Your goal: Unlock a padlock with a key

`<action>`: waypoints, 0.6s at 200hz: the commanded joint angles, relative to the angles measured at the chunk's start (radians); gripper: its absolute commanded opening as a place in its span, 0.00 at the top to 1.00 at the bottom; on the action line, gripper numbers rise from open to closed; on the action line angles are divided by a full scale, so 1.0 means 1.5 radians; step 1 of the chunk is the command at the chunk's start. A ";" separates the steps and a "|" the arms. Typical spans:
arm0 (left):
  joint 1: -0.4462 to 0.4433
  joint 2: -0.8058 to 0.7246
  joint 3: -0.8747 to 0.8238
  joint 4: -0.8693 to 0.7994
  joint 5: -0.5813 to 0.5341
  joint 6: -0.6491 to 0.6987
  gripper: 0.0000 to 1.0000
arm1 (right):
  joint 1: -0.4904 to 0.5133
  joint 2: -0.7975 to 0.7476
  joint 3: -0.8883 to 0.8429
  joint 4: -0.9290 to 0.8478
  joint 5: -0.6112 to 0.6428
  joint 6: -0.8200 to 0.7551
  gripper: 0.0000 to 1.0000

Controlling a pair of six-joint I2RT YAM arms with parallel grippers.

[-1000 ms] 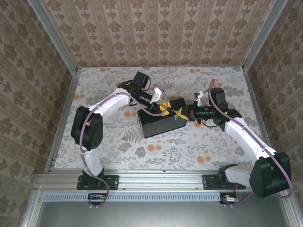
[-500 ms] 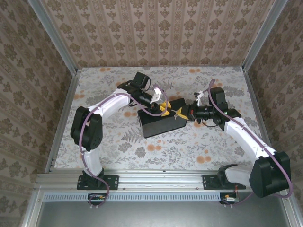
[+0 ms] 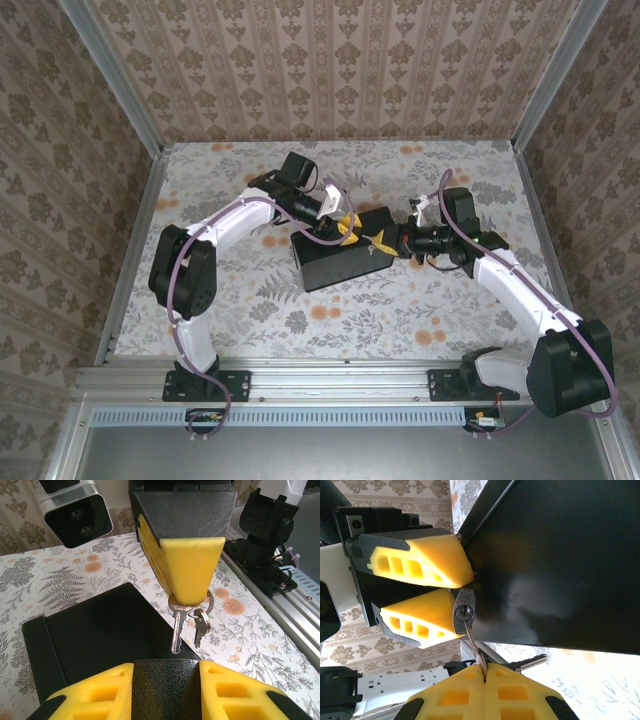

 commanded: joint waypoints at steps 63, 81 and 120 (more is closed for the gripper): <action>0.005 -0.039 0.001 0.021 0.048 0.005 0.74 | 0.000 0.010 -0.007 0.043 -0.018 0.023 1.00; 0.005 -0.041 -0.002 0.022 0.050 0.005 0.75 | -0.001 0.015 -0.002 0.036 -0.017 0.018 1.00; 0.006 -0.040 -0.002 0.027 0.047 0.001 0.75 | 0.000 0.014 -0.006 0.025 -0.015 0.009 1.00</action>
